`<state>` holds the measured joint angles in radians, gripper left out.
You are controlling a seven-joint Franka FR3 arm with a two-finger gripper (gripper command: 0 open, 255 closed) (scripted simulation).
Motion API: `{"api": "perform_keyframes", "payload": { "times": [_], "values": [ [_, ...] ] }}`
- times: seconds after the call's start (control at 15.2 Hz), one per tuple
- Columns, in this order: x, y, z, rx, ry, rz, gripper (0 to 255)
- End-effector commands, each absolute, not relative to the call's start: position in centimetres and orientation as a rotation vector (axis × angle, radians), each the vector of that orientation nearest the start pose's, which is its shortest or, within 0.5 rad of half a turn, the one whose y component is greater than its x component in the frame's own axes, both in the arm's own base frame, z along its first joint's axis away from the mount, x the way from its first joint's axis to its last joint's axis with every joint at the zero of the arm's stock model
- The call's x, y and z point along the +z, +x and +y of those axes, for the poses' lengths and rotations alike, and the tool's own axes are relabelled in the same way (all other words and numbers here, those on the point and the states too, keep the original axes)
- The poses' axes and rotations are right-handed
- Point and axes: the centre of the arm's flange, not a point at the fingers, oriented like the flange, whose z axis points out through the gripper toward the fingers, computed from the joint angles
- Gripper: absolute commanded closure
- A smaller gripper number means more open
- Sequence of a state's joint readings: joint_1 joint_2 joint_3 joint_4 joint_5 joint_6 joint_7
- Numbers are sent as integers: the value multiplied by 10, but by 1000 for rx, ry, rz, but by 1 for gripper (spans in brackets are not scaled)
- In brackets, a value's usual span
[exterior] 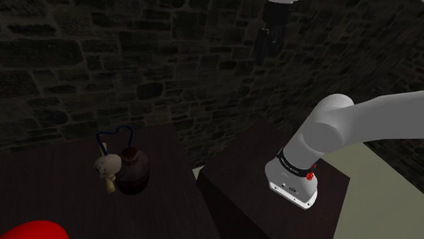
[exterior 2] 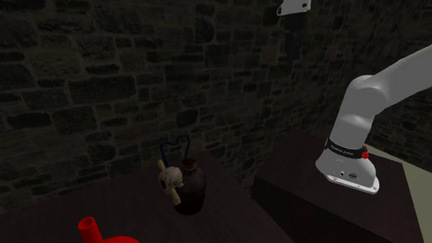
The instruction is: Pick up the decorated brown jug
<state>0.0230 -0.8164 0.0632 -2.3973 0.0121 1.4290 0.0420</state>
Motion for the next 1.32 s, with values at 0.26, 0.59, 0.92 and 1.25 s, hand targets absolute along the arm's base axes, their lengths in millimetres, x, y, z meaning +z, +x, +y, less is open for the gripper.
{"api": "perform_keyframes", "payload": {
  "times": [0.26,0.59,0.92,1.25],
  "values": [
    [540,292,73,251,-3165,-18,0],
    [505,307,125,264,-3154,1,0],
    [470,323,178,278,-3143,21,0],
    [435,339,231,291,-3131,40,0]
  ]
}}
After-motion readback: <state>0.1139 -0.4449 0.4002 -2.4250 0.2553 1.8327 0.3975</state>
